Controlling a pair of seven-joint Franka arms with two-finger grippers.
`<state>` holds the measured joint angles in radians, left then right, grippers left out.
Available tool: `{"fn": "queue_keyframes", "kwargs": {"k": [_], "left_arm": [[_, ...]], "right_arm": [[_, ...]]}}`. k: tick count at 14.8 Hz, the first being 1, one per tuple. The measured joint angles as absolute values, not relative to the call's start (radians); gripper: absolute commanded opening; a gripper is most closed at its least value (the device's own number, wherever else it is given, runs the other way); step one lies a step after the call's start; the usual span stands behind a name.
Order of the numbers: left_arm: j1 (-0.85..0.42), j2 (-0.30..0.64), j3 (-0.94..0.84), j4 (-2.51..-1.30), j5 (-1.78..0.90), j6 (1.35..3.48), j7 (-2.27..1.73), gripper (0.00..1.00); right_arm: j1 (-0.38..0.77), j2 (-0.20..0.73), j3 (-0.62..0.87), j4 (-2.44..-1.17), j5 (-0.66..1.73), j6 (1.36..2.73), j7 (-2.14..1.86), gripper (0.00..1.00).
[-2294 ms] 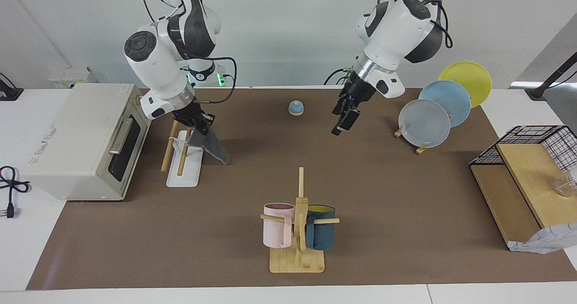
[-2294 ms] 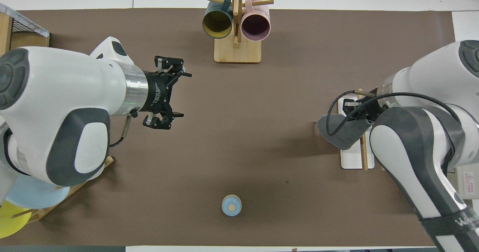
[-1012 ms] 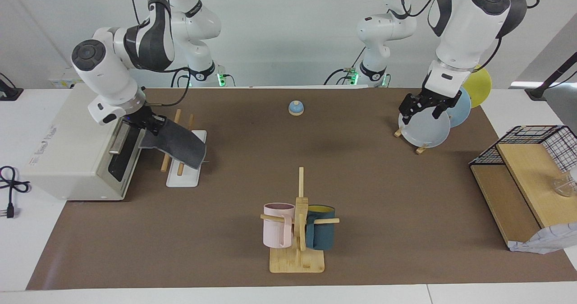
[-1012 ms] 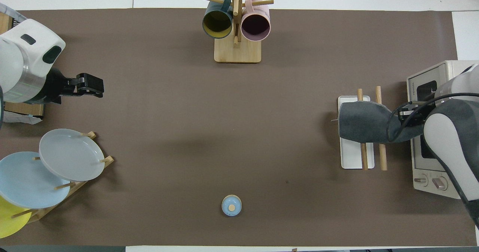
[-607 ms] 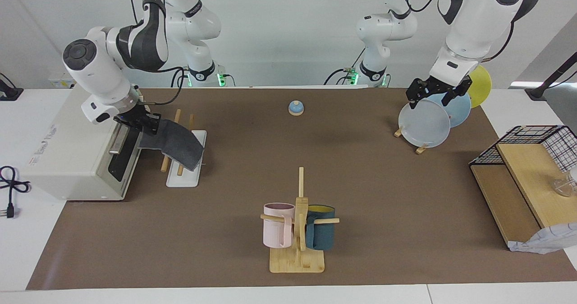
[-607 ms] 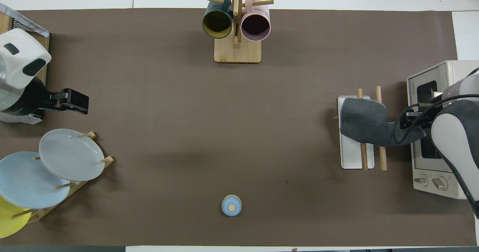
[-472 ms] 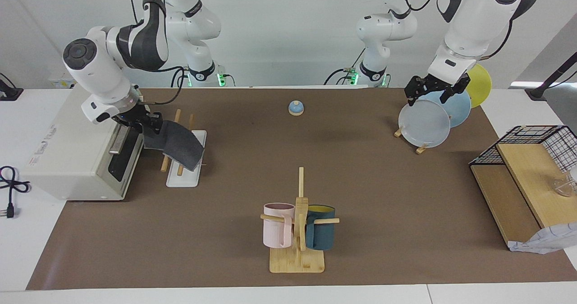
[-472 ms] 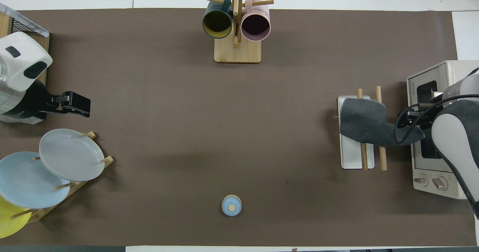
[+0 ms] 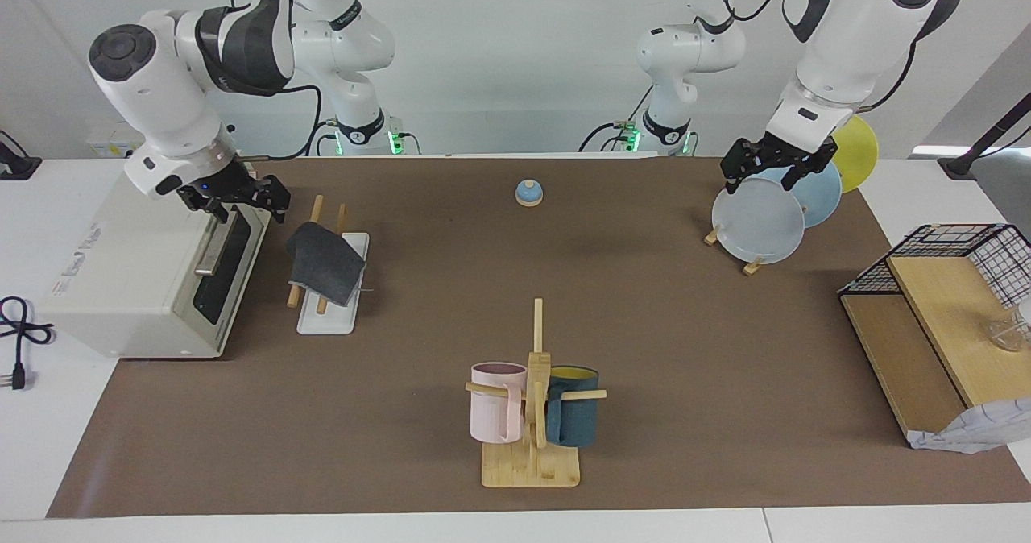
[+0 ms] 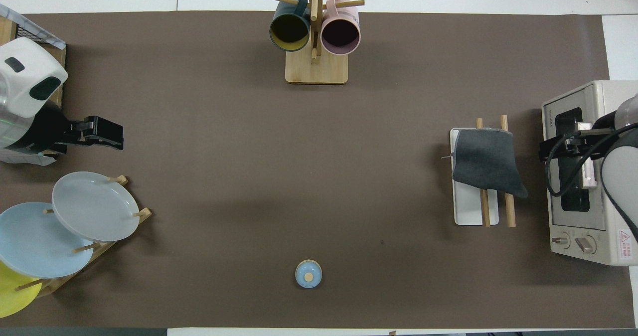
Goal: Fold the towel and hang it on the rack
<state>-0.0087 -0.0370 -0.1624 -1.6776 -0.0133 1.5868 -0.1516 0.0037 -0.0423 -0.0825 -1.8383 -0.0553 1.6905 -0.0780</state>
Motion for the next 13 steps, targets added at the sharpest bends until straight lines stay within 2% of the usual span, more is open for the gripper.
{"fn": "queue_keyframes", "kwargs": {"k": [5,13], "left_arm": [[-0.004,-0.028,-0.161,-1.678,-0.013,1.6,-0.152,1.0],[0.01,-0.028,-0.16,-1.678,-0.013,1.605,-0.112,1.0]], "right_arm": [[0.051,-0.045,-0.079,-1.681,-0.065,1.493,-0.081,1.0],[0.068,-0.026,-0.085,-1.615,-0.065,1.477,-0.081,1.0]]}}
